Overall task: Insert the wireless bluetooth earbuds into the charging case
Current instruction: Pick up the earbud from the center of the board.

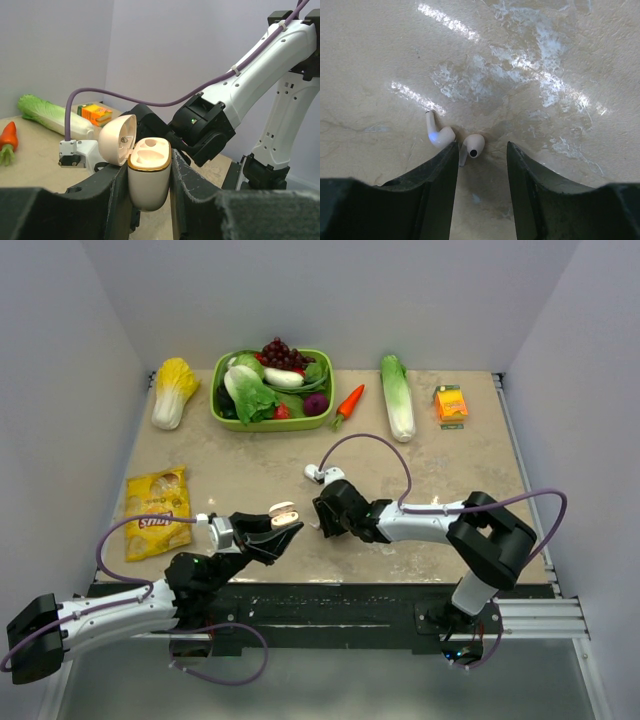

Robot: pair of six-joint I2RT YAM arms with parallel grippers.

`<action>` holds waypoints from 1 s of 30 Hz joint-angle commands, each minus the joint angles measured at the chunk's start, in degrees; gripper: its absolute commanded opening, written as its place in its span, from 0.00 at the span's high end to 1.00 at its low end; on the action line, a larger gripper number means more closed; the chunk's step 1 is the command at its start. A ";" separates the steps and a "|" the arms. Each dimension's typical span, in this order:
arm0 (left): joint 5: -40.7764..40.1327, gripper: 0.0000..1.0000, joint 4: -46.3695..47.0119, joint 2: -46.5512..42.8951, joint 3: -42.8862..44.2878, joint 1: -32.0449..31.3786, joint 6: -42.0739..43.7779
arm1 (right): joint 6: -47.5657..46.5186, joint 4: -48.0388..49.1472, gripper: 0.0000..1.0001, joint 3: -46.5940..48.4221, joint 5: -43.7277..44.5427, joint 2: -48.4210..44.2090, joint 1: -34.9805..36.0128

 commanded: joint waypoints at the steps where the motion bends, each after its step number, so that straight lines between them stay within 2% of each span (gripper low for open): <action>1: -0.05 1.00 3.79 0.04 -11.40 -0.25 -0.23 | -0.39 0.94 0.54 2.56 -0.58 0.95 -0.23; 23: 0.22 1.00 3.44 0.30 -11.22 -0.25 -0.41 | -0.65 1.20 0.63 2.74 -2.61 4.38 -1.20; 27: 0.31 1.00 3.44 0.39 -11.31 -0.25 -0.50 | -0.65 1.11 0.63 2.04 -3.04 4.03 -1.29; 30: 0.39 1.00 3.44 0.47 -11.22 -0.25 -0.50 | -0.56 0.85 0.58 1.42 -3.13 3.59 -1.20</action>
